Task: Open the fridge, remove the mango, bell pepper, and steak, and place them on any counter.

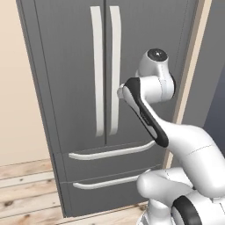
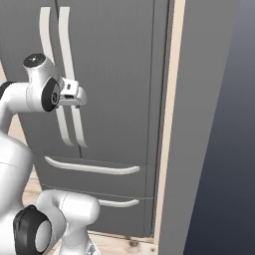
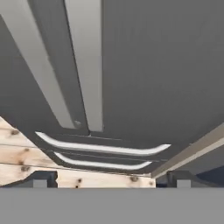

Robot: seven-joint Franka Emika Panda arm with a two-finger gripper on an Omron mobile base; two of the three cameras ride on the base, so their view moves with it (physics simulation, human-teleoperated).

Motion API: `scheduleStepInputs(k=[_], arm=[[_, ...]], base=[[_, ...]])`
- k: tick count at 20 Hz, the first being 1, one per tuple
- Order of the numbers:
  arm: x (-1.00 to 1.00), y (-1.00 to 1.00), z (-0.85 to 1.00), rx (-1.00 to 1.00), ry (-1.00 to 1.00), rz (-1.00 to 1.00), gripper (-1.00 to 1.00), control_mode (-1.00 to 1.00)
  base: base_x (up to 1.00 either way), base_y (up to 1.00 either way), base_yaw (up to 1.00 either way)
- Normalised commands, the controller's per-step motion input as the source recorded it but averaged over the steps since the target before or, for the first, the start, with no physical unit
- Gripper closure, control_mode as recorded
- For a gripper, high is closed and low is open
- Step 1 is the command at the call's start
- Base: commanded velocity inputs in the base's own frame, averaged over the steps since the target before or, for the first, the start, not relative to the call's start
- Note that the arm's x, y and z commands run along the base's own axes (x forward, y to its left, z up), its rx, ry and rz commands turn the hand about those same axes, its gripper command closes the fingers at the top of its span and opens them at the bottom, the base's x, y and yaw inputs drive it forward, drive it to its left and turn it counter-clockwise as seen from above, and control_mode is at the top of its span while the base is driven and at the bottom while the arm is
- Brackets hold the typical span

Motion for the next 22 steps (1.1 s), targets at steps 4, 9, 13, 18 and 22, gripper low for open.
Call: scheduleStepInputs(k=[4,9,13,18,22], arm=[[0.39,0.23,0.00,0.00,-0.14,0.00,-1.00,-1.00],[0.44,0.03,0.00,0.00,-0.08,0.00,-1.00,-1.00],[0.65,0.13,0.00,0.00,0.00,0.00,-1.00,-1.00],[0.54,0.36,0.00,0.00,0.00,0.00,-1.00,-1.00],[0.56,0.30,0.00,0.00,0.00,0.00,-1.00,-1.00]], base=[[0.00,0.00,0.00],[0.00,0.00,0.00],[0.00,0.00,0.00],[0.00,0.00,0.00],[0.00,0.00,0.00]])
